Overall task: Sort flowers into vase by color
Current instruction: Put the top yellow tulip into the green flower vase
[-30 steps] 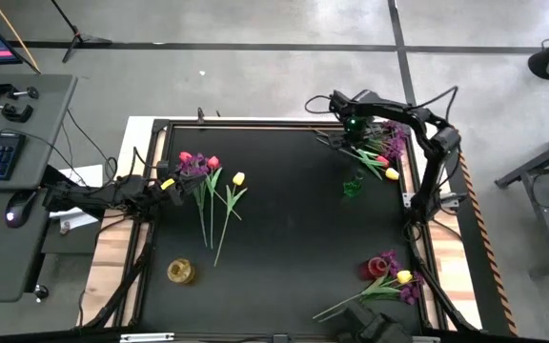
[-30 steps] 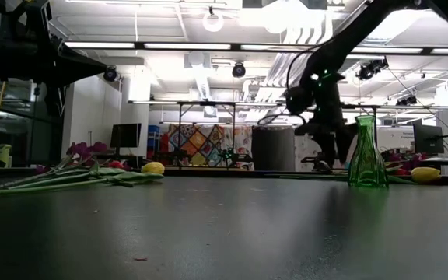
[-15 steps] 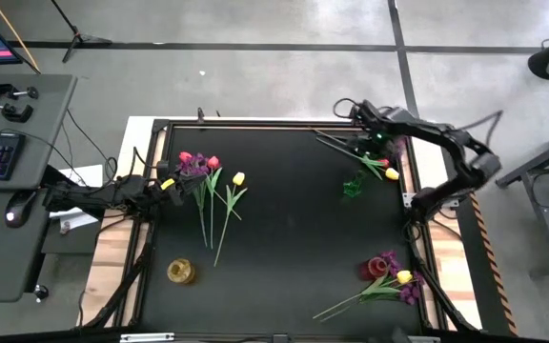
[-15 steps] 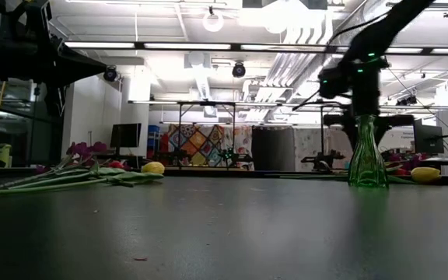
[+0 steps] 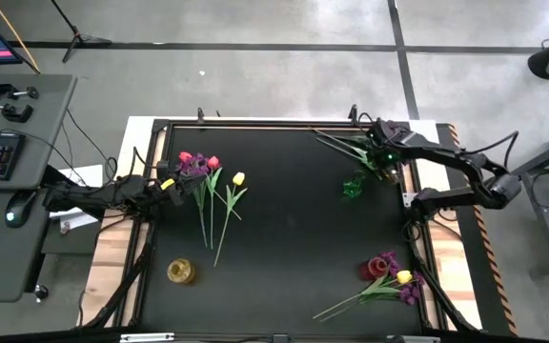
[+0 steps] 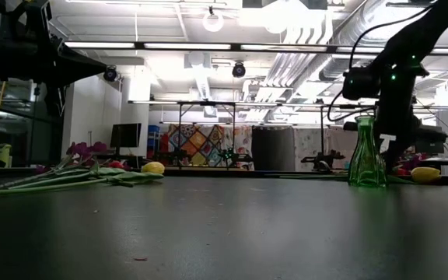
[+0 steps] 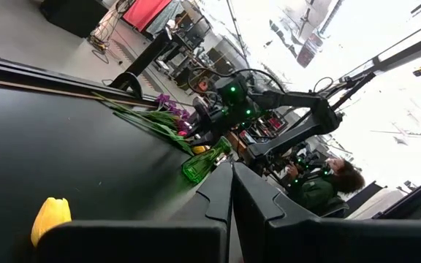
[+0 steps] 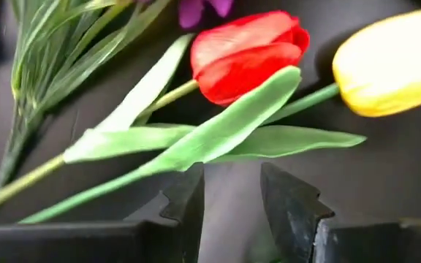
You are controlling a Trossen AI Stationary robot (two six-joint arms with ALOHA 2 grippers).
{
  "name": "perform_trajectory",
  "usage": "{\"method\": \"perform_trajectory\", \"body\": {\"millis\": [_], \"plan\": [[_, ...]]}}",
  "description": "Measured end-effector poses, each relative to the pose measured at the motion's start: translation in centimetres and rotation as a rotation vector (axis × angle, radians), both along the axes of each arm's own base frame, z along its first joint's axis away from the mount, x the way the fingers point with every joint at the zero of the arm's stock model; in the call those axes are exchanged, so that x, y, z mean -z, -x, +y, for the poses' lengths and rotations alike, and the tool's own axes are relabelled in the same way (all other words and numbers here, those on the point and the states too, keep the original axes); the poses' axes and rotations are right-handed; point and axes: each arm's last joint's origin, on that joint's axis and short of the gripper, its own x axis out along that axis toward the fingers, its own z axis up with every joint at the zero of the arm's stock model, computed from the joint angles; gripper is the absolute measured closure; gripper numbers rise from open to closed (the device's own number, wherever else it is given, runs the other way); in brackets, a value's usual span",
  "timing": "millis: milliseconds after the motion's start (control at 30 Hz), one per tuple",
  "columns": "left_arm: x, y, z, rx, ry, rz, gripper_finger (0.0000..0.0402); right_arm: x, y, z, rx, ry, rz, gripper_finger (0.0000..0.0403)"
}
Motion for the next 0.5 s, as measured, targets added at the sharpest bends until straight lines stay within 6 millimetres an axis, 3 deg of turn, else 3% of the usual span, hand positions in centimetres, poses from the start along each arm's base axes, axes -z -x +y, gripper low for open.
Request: {"method": "perform_trajectory", "body": {"millis": [200, 500], "plan": [[0.0, 0.0, 0.0, 0.000, 0.000, 0.000, 0.0402, 0.0, -0.3, -0.7, 0.202, 0.097, -0.049, 0.0279], [0.0, 0.0, 0.0, 0.000, 0.000, 0.000, 0.0402, 0.6, -0.2, -1.1, 0.226, 0.067, -0.037, 0.0279]]}}
